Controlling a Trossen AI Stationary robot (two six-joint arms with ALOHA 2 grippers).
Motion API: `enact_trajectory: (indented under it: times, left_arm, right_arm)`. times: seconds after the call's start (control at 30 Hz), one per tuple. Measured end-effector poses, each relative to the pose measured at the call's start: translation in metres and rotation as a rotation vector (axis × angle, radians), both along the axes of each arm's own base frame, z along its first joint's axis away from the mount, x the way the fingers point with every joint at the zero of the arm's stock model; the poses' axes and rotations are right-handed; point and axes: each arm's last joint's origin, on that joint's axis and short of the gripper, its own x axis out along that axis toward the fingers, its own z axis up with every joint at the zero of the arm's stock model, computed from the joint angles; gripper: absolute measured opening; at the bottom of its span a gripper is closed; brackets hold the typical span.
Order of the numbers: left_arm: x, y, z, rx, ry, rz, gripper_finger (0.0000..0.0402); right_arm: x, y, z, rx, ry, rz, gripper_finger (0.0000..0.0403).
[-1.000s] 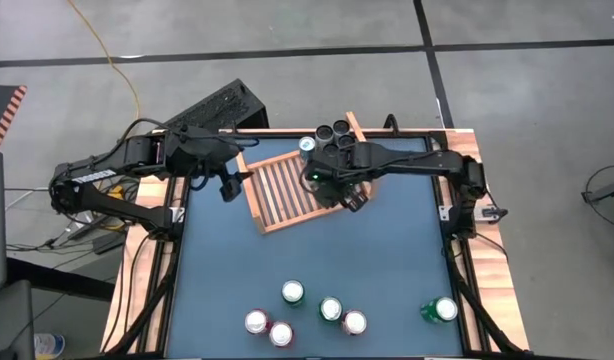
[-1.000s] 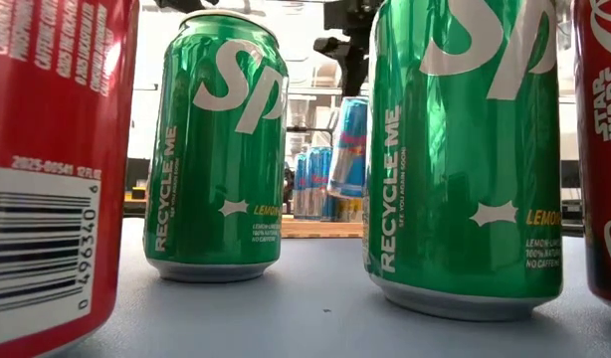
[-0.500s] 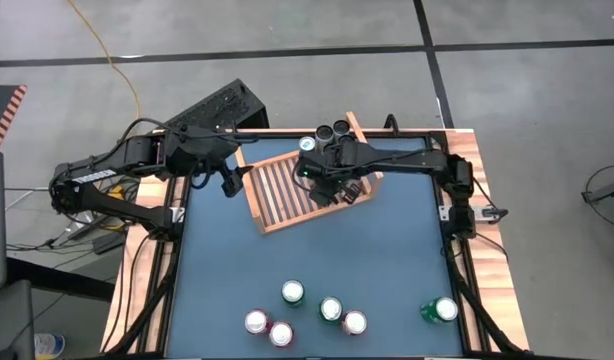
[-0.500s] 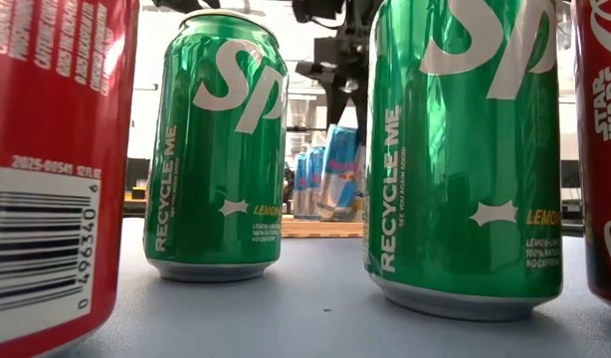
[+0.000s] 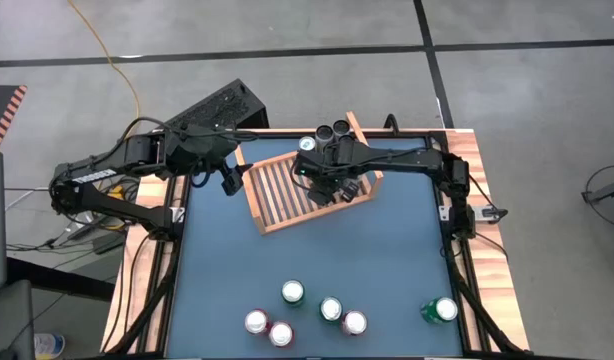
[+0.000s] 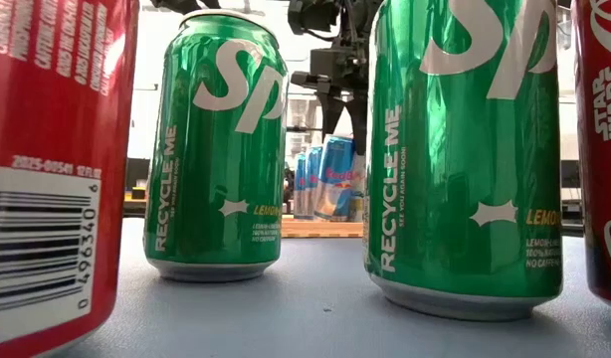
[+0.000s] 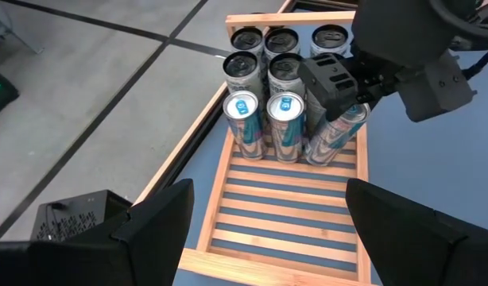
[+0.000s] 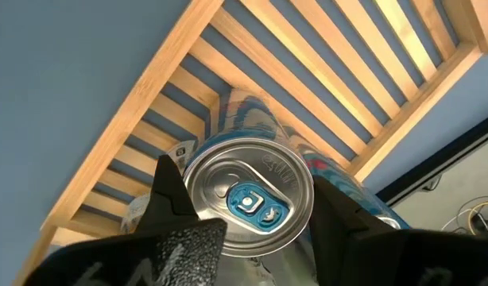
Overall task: Place canned beverage on shelf
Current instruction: Put the blue soda can on the shelf aligned with the other blue soda cans
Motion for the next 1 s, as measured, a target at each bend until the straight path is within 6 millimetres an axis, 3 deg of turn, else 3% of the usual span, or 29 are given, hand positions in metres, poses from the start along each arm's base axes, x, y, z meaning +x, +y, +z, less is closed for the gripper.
enact_trajectory:
  times: [0.43,0.73,1.0]
  left_arm:
    - [0.0000,0.0000,0.0000,0.006,0.004,-0.004,0.0316]
    - [0.0000,0.0000,0.0000,0.006,0.005,-0.005,0.0316]
    - [0.0000,0.0000,-0.0001,0.006,0.005,-0.005,0.0316]
  right_arm:
    - [-0.0012,-0.0050,-0.0002,0.016,-0.001,-0.014,0.0100]
    - [-0.0001,-0.0047,0.0001,0.037,-0.030,-0.069,0.0175]
    - [-0.0008,-0.0047,0.0011,0.053,-0.045,-0.126,0.0185]
